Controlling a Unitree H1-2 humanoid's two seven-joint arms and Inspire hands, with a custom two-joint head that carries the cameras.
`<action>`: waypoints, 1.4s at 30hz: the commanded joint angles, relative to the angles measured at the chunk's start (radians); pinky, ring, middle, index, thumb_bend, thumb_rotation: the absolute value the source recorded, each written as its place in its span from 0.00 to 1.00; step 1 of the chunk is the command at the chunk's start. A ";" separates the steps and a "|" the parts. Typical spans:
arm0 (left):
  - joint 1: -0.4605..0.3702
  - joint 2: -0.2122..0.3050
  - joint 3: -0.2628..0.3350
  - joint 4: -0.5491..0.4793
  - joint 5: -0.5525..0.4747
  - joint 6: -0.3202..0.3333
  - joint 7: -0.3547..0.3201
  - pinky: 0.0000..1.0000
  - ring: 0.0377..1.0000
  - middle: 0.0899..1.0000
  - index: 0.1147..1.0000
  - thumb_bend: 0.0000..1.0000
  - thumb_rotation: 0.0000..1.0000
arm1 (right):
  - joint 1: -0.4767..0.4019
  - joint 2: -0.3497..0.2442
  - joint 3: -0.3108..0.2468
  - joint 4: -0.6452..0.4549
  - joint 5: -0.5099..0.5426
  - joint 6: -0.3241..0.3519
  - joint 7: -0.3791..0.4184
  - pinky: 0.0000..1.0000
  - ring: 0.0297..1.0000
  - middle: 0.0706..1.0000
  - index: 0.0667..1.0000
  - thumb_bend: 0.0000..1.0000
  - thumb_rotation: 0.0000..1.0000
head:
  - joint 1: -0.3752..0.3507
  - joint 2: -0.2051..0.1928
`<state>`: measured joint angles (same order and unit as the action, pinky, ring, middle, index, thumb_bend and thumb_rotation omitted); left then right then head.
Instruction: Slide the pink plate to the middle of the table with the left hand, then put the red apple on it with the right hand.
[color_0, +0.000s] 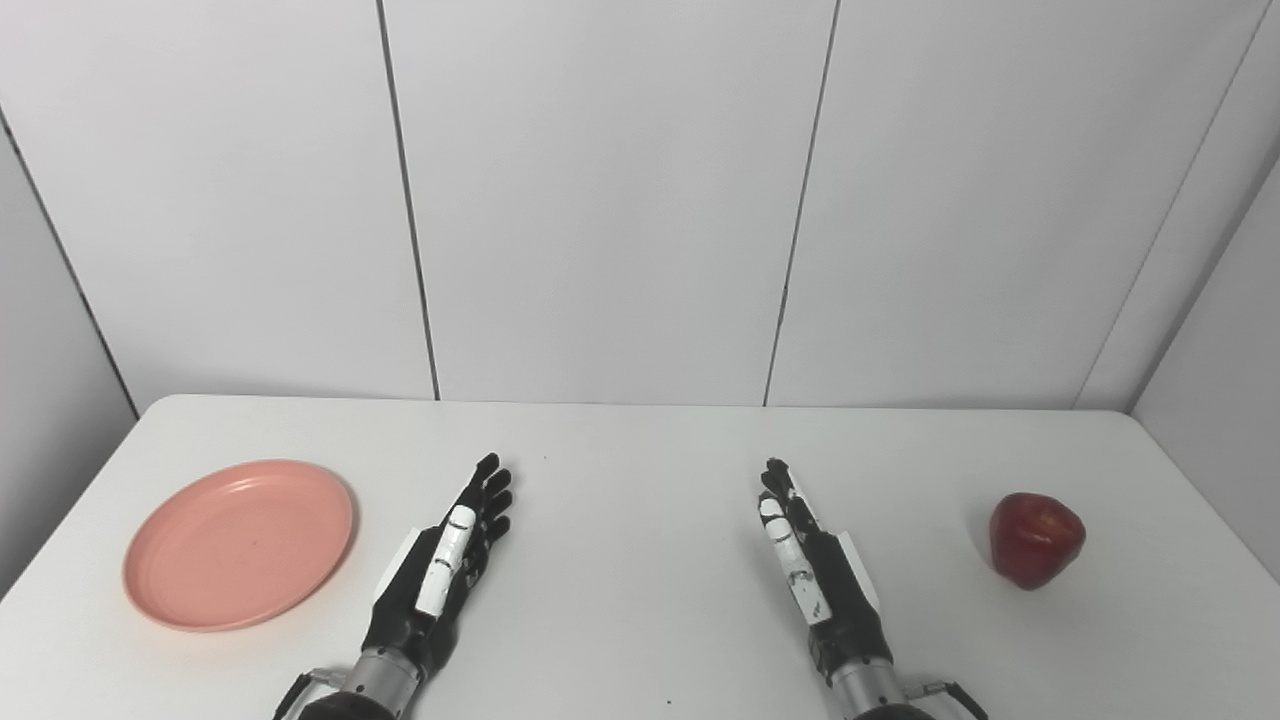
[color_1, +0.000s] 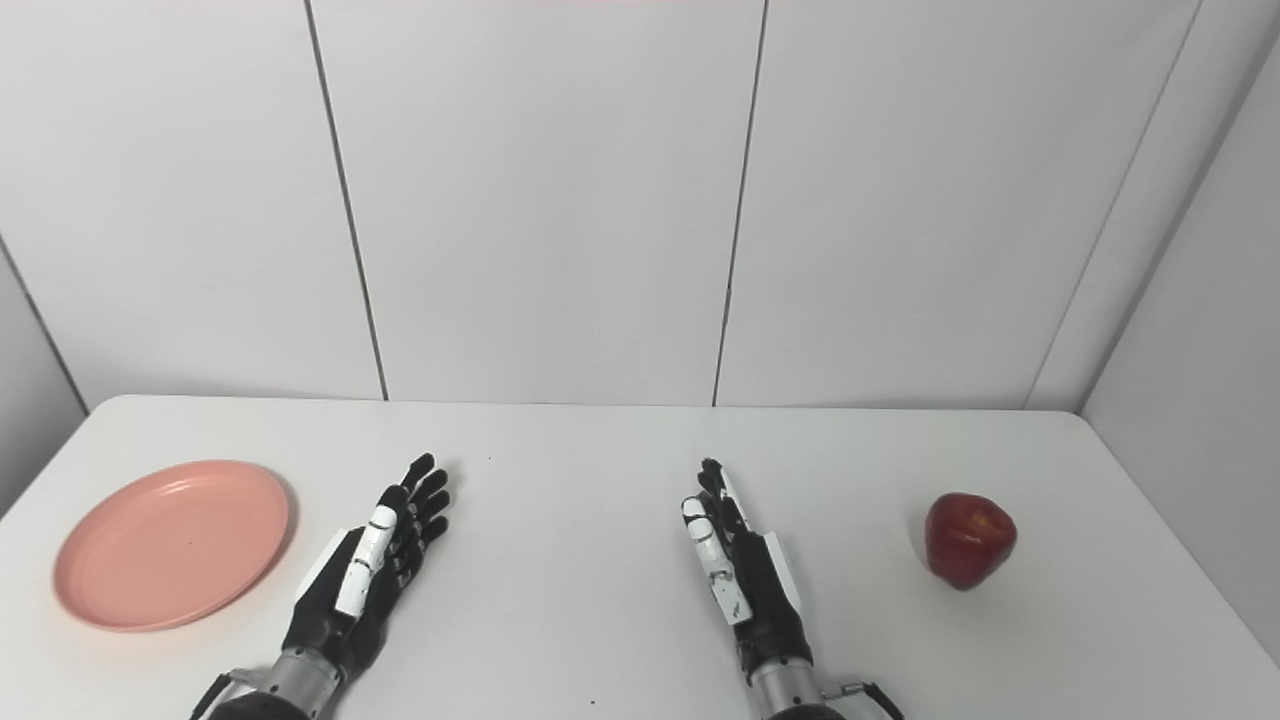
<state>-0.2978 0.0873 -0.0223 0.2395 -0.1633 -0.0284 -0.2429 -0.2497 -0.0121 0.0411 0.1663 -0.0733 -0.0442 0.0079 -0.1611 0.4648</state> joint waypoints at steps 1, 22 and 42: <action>-0.024 -0.004 0.005 -0.016 -0.001 -0.040 0.002 1.00 1.00 1.00 1.00 0.59 1.00 | -0.034 0.003 -0.003 -0.021 0.003 -0.057 -0.007 0.97 0.96 0.96 0.97 0.69 0.96 | 0.001 0.001; -0.024 -0.010 0.006 -0.030 0.005 -0.046 0.011 1.00 1.00 1.00 1.00 0.59 1.00 | -0.036 0.004 -0.007 -0.022 0.025 -0.050 -0.002 0.97 0.96 0.96 0.97 0.68 0.96 | 0.004 -0.002; -0.022 -0.023 -0.004 -0.050 0.018 -0.055 0.034 1.00 1.00 1.00 1.00 0.58 1.00 | -0.030 -0.010 -0.016 -0.033 0.047 -0.052 0.006 0.96 0.96 0.96 0.97 0.70 0.94 | 0.093 -0.002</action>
<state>-0.2975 0.0748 -0.0261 0.2214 -0.1512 -0.0302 -0.2186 -0.2497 -0.0139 0.0318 0.1654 -0.0324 -0.0443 0.0088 -0.0997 0.4633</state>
